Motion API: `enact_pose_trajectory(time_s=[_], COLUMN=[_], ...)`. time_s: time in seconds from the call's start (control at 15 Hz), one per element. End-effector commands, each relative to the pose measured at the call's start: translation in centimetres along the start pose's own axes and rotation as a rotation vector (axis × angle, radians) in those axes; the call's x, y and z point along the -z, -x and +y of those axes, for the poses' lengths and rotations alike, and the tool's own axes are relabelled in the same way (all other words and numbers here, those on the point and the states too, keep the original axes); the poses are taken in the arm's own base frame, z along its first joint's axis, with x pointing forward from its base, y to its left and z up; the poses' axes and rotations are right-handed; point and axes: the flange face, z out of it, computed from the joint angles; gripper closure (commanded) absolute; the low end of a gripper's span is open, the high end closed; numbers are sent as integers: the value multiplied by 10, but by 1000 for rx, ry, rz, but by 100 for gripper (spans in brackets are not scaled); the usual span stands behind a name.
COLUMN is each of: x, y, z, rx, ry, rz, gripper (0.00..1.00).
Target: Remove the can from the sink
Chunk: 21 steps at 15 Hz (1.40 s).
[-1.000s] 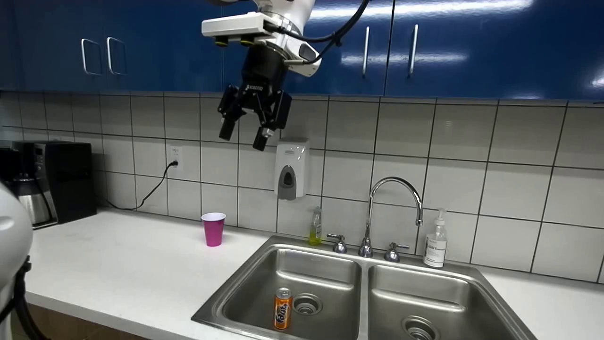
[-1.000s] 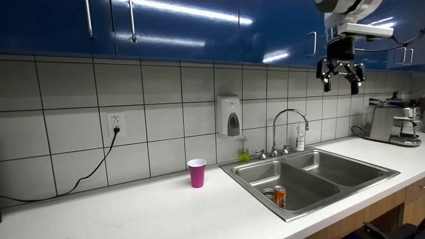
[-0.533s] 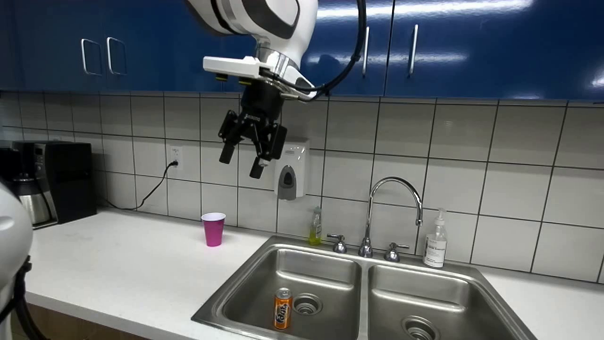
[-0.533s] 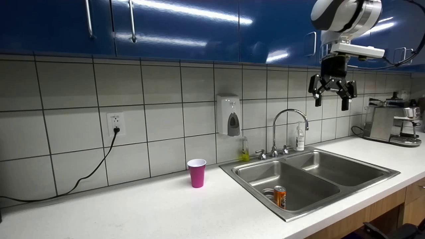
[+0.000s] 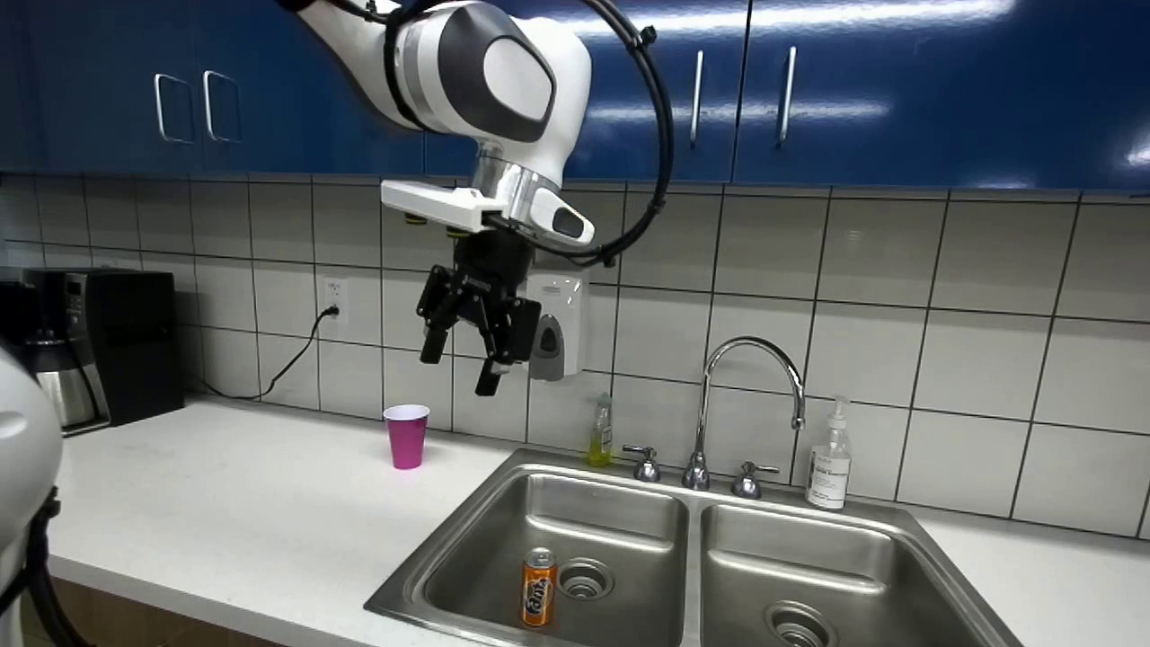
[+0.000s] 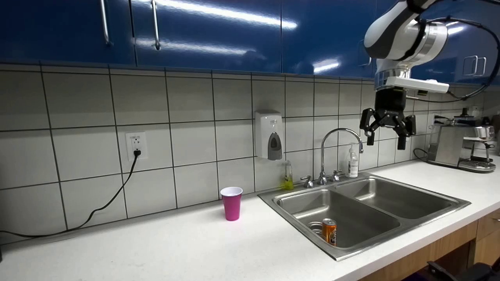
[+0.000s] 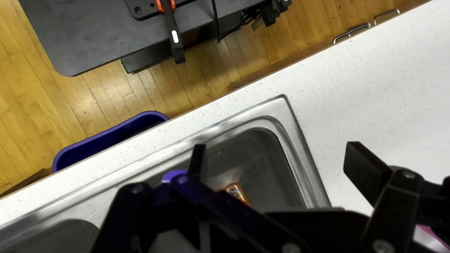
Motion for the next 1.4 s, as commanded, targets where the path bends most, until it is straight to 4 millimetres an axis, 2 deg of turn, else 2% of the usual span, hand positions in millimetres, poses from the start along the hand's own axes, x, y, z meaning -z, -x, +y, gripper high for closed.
enact_pose_trajectory(time_s=[0.0,0.27,0.6,0.87,1.33], x=[-28,-64,-112,-146,-189], y=[-5,-16,-41,-72,-137], z=[-1,-7,-17,-29,-39], rx=[-5,-6,2,17,-3], ry=[-3,-9,23,59,86], rz=[40,98,141,173,205], gripper=[0,0,0,0,0])
